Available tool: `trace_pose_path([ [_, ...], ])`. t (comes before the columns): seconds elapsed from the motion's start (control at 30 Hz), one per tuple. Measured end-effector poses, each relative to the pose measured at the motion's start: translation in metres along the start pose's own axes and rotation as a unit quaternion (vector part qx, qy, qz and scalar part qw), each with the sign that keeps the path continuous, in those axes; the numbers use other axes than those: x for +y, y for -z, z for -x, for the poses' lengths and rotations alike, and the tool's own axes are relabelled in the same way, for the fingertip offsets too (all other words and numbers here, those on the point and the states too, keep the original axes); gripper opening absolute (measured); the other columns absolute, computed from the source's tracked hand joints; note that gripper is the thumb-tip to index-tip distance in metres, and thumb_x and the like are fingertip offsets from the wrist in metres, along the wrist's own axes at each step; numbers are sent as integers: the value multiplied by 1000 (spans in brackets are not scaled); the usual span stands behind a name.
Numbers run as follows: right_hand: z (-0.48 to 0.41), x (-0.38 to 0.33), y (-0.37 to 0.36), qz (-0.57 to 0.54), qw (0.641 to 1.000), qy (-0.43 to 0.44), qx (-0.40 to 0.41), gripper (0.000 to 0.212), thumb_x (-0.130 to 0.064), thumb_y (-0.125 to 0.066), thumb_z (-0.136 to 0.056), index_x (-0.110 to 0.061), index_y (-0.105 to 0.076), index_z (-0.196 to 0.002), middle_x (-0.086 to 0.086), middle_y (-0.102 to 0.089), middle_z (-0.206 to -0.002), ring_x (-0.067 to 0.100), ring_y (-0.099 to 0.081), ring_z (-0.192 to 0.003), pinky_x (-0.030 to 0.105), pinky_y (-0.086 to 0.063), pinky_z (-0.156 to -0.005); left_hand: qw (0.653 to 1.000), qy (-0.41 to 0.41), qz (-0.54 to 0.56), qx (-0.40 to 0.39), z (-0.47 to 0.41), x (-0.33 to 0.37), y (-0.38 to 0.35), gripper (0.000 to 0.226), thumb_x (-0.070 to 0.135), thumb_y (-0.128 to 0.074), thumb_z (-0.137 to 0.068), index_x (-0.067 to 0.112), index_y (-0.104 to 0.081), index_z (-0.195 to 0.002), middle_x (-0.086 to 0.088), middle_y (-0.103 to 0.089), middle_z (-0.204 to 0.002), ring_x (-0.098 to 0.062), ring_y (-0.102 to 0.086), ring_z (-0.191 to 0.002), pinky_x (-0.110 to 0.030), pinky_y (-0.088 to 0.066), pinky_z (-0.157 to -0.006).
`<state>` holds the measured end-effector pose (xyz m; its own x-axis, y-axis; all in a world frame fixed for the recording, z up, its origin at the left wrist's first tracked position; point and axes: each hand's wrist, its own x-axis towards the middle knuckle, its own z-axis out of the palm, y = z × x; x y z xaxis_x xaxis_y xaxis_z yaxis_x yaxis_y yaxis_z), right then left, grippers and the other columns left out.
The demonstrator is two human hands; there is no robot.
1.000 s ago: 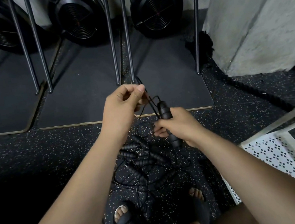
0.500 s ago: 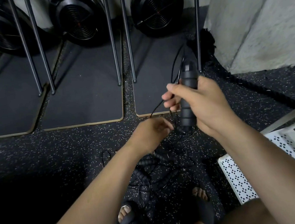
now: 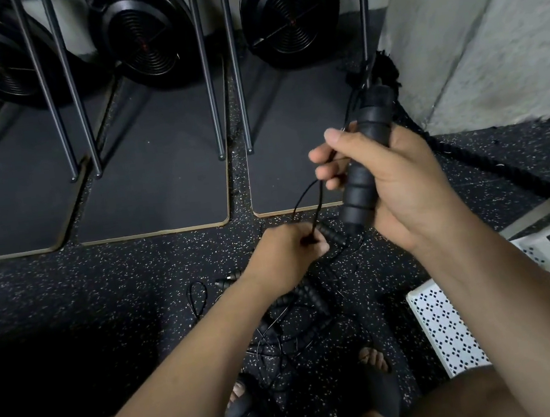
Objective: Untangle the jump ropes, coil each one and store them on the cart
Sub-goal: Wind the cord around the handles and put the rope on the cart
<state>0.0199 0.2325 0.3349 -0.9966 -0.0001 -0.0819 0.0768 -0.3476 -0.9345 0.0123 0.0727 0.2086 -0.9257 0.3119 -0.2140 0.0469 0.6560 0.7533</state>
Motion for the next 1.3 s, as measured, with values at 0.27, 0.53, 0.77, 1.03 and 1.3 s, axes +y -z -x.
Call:
trace_pose_path([
  [0.27, -24, 25, 27, 31, 992, -79, 95, 28, -3, -75, -95, -1, -65, -120, 21, -79, -112, 24, -78, -82, 28, -60, -63, 997, -15, 58, 44, -2, 0, 15, 10, 17, -70, -103, 24, -74, -96, 8, -77, -82, -7, -70, -71, -22, -54, -64],
  [0.53, -25, 69, 20, 232, 947, -212, -62, 36, 7, -69, -91, -10, -67, -123, 16, -79, -111, 24, -77, -86, 28, -58, -64, 948, -57, 257, 181, -5, 15, 49, 5, 10, -71, -103, 8, -70, -98, -2, -79, -88, -9, -73, -77, -20, -55, -73],
  [0.77, -28, 95, 17, 374, 907, -181, -71, 21, -9, -78, -85, -16, -74, -104, 7, -82, -96, 35, -77, -98, 58, -59, -100, 900, -49, 378, 209, -3, 19, 68, 8, 15, -67, -105, 9, -67, -100, -5, -78, -91, -14, -67, -77, -24, -47, -68],
  [1.03, -32, 103, 18, 352, 925, -143, -26, 22, -10, -82, -89, -9, -69, -106, 11, -81, -93, 28, -81, -87, 57, -61, -95, 891, 3, 386, 237, -2, 17, 71, 17, 28, -67, -106, 13, -67, -98, -15, -79, -100, -12, -71, -80, -17, -44, -58],
  [1.3, -25, 67, 10, 315, 947, -59, 17, 22, -13, -84, -90, -9, -69, -105, 13, -80, -90, 24, -79, -78, 37, -64, -78, 971, 95, 216, 47, -4, -5, 45, 18, 12, -58, -103, 19, -74, -109, 2, -80, -98, -14, -68, -86, -26, -48, -72],
])
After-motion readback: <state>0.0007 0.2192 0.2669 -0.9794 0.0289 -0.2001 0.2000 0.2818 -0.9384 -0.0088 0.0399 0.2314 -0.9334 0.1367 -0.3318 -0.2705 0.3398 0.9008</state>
